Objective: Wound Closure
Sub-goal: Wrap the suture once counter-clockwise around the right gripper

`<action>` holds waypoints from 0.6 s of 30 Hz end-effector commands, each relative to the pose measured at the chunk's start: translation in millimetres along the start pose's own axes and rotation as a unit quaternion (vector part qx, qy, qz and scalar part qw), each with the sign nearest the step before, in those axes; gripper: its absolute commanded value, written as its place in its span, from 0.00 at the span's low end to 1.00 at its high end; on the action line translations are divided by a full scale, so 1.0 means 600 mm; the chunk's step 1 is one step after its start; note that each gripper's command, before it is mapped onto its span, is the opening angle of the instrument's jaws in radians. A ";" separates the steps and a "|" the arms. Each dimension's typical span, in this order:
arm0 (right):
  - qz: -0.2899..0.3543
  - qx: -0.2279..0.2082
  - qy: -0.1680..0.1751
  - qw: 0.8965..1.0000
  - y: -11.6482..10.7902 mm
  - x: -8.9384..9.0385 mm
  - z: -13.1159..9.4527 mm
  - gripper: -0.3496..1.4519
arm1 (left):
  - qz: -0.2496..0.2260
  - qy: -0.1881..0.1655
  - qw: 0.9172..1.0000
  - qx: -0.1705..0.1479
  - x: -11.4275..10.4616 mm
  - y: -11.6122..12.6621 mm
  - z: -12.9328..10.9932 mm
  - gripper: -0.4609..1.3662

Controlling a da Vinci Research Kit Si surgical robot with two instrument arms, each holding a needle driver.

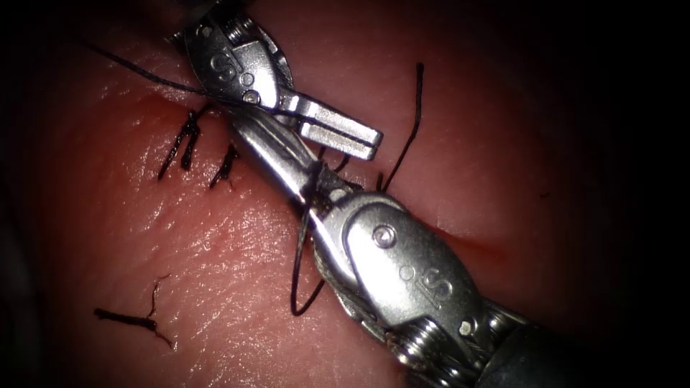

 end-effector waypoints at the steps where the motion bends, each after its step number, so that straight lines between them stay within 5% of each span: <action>1: 0.007 -0.011 0.002 1.000 0.0001 0.0002 -0.0001 0.00 | 0.001 -0.001 1.000 0.002 0.0002 0.0003 0.0002 0.06; 9: 0.041 -0.068 0.007 0.997 0.0025 0.0009 -0.0006 0.02 | 0.004 -0.001 1.000 0.004 0.0016 0.0031 0.0011 0.06; 11: 0.050 -0.075 0.004 0.996 0.0026 0.0009 -0.0006 0.13 | 0.005 -0.002 1.000 0.004 0.0019 0.0034 0.0012 0.06; 12: 0.065 -0.085 -0.006 0.994 0.0029 0.0007 -0.0005 0.32 | 0.005 0.000 1.000 0.006 0.0024 0.0040 0.0013 0.06; 13: 0.070 -0.087 -0.009 0.994 0.0029 0.0007 -0.0005 0.35 | 0.005 0.000 1.000 0.006 0.0025 0.0041 0.0013 0.06; 15: 0.089 -0.104 -0.034 0.990 0.0032 0.0003 -0.0005 0.60 | 0.006 0.003 1.000 0.009 0.0033 0.0051 0.0014 0.06; 18: 0.098 -0.128 -0.079 0.984 0.0036 -0.0001 -0.0004 0.76 | 0.007 0.004 1.000 0.011 0.0041 0.0063 0.0016 0.06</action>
